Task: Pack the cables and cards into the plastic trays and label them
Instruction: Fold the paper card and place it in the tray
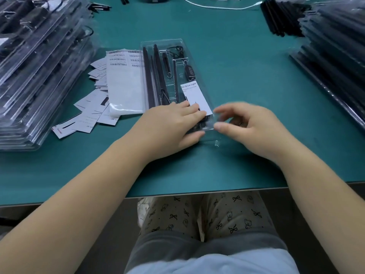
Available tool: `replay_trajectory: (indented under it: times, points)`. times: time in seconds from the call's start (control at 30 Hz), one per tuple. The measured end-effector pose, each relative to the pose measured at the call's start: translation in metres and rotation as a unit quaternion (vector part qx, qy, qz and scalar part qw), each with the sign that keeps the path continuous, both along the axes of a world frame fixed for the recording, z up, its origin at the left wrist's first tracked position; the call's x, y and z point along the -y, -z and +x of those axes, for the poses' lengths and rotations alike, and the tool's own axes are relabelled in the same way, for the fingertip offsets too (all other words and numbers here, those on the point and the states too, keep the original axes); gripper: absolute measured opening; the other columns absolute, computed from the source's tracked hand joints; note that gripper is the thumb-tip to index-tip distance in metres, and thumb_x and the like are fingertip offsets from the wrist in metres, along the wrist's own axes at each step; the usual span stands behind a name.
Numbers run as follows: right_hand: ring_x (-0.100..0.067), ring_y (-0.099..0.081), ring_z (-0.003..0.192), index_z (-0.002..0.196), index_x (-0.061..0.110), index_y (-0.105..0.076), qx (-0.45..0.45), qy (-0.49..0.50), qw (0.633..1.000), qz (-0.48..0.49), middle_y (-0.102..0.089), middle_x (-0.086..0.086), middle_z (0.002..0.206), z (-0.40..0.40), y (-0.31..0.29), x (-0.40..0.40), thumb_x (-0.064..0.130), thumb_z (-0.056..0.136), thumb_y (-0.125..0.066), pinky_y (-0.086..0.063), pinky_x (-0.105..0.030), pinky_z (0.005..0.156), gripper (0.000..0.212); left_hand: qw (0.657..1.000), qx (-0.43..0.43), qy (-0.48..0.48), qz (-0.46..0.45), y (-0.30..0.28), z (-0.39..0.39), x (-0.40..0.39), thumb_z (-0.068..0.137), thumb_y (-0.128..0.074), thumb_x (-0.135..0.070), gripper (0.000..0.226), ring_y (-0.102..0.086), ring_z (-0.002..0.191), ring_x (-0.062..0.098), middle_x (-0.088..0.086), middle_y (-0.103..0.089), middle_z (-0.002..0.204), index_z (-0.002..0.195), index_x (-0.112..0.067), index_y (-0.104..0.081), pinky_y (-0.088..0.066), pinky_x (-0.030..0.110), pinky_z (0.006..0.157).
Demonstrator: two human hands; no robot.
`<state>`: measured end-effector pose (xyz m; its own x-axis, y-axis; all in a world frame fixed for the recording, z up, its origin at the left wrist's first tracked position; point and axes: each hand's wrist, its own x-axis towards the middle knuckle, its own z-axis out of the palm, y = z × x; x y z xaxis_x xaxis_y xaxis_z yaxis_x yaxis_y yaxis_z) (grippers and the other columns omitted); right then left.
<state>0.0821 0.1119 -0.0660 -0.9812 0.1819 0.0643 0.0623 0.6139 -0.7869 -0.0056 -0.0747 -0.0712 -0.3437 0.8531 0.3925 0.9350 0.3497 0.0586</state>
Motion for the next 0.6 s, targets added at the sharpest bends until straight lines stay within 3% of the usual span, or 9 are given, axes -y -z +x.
replay_trajectory:
  times: [0.07,0.13,0.23,0.4,0.6]
  points:
    - [-0.012,-0.058,0.051,0.098,0.027,-0.057,0.073,0.080,0.984,-0.143,-0.071,0.002,0.079,-0.006,-0.007,0.004,0.031,0.083,-0.070,-0.046,-0.025,0.049,0.020,1.000,-0.019,0.000,0.015,0.001,0.002,-0.003,0.089,-0.040,-0.033,0.051,-0.068,0.092,0.034,0.019,-0.069,0.106,0.111,0.005,-0.065,-0.057,0.050,0.068]
    - [-0.012,-0.052,0.040,0.092,0.012,-0.060,0.177,0.077,0.960,-0.205,-0.069,-0.002,0.064,-0.013,-0.016,0.007,0.030,0.086,-0.065,-0.040,-0.020,0.037,0.019,0.999,-0.029,-0.001,0.029,0.003,0.004,-0.006,0.089,-0.041,-0.031,0.050,-0.068,0.094,0.035,0.021,-0.068,0.108,0.111,0.007,-0.065,-0.057,0.052,0.070]
    - [-0.008,-0.047,0.035,0.081,0.008,-0.059,0.263,0.037,0.925,-0.273,-0.057,-0.001,0.049,-0.023,-0.025,0.017,0.025,0.091,-0.056,-0.036,-0.015,0.033,0.020,0.999,-0.019,-0.008,0.047,0.005,0.006,-0.008,0.089,-0.044,-0.031,0.049,-0.066,0.100,0.037,0.022,-0.067,0.113,0.113,0.007,-0.064,-0.056,0.055,0.078]
    - [-0.005,-0.052,0.035,0.077,0.010,-0.057,0.300,0.045,0.897,-0.323,-0.056,0.000,0.046,-0.025,-0.024,0.025,0.025,0.094,-0.055,-0.042,-0.014,0.034,0.023,0.999,0.026,-0.036,0.024,0.003,0.006,-0.006,0.088,-0.038,-0.041,0.061,-0.065,0.102,0.037,0.021,-0.066,0.113,0.124,0.005,-0.057,-0.054,0.050,0.084]
    - [-0.005,-0.054,0.035,0.073,0.008,-0.055,0.287,0.060,0.898,-0.327,-0.057,0.000,0.045,-0.023,-0.022,0.027,0.023,0.094,-0.057,-0.043,-0.014,0.034,0.026,0.999,0.013,-0.014,0.032,0.004,0.005,-0.005,0.087,-0.045,-0.038,0.053,-0.066,0.103,0.034,0.018,-0.067,0.114,0.113,0.004,-0.064,-0.054,0.048,0.085]
